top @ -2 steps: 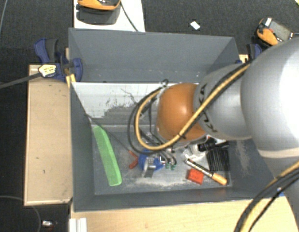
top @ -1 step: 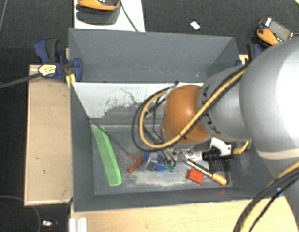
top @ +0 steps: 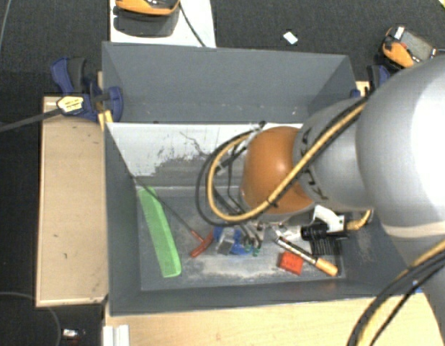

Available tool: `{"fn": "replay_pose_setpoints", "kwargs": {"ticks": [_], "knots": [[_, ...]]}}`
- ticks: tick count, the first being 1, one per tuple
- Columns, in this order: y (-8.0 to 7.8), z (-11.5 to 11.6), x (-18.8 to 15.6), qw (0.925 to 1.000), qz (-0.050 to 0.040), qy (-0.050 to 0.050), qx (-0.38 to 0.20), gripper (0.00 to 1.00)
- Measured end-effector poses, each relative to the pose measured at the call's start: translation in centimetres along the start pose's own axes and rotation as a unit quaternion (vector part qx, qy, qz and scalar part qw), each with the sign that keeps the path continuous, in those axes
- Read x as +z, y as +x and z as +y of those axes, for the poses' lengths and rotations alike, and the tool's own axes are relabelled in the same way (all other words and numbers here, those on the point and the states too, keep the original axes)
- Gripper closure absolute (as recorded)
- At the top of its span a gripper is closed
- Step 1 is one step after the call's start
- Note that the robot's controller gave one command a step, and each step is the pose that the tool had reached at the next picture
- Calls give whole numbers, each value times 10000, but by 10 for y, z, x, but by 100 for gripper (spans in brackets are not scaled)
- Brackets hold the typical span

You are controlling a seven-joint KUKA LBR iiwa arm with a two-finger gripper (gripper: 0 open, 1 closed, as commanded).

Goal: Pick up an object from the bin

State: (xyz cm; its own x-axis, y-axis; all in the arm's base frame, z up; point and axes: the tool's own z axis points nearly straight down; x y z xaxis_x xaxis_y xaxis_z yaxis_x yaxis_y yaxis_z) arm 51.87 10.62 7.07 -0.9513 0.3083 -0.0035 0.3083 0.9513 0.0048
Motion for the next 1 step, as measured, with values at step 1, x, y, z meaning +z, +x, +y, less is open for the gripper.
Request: {"fn": "replay_pose_setpoints", "kwargs": {"ticks": [1], "knots": [[2, -1, -42, 10000, 31, 17, 5, 100]]}}
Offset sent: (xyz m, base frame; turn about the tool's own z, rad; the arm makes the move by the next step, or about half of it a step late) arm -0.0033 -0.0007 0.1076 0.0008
